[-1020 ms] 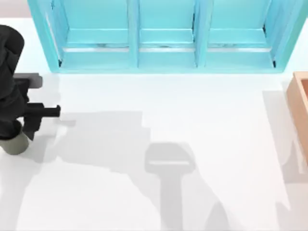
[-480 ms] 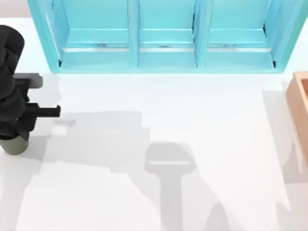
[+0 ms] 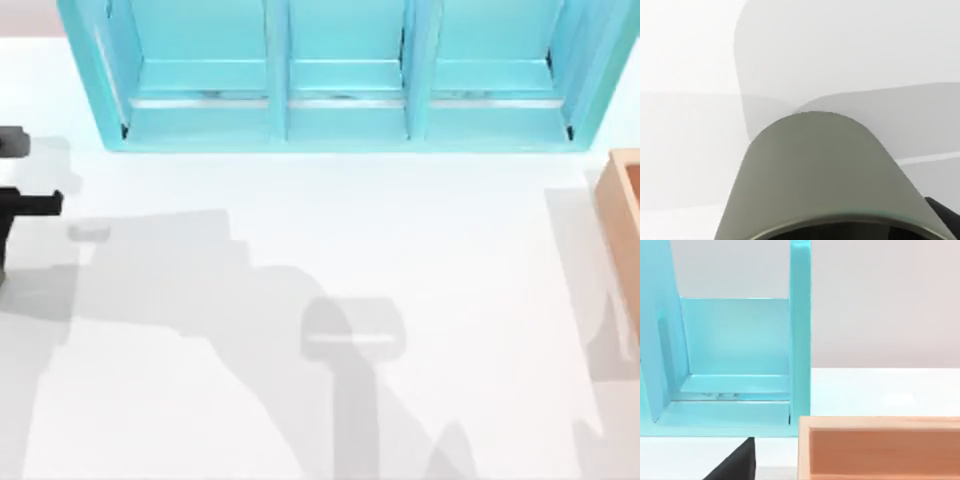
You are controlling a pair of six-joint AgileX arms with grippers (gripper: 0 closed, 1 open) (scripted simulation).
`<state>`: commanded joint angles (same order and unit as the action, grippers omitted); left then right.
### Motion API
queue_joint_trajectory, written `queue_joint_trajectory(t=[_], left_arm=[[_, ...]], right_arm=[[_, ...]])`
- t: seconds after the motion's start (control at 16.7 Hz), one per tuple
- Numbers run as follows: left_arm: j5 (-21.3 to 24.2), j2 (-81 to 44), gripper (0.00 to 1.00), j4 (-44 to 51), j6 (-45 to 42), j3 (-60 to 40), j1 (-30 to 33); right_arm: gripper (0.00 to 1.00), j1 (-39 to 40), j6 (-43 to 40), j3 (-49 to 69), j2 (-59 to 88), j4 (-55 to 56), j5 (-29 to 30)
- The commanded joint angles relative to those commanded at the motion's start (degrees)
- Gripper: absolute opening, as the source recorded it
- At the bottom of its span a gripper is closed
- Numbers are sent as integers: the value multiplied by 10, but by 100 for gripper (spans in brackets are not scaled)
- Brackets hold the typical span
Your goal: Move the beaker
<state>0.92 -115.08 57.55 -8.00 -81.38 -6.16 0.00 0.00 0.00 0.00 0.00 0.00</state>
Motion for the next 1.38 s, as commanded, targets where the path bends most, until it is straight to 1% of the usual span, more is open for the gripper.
queue_joint_trajectory(t=[0.36,0.54,0.96,1.26,1.38], left_arm=[[11,-58,0,125,-191,-175,-193],[16,-69,0,161,-245,-229,-247],[15,-70,0,154,-252,-226,-252],[16,-97,0,63,-257,-161,-260],[16,-105,0,40,-260,-144,-261]], right_arm=[[100,0,0,0,0,0,0],[100,0,0,0,0,0,0],[100,0,0,0,0,0,0],[100,0,0,0,0,0,0],[100,0,0,0,0,0,0]])
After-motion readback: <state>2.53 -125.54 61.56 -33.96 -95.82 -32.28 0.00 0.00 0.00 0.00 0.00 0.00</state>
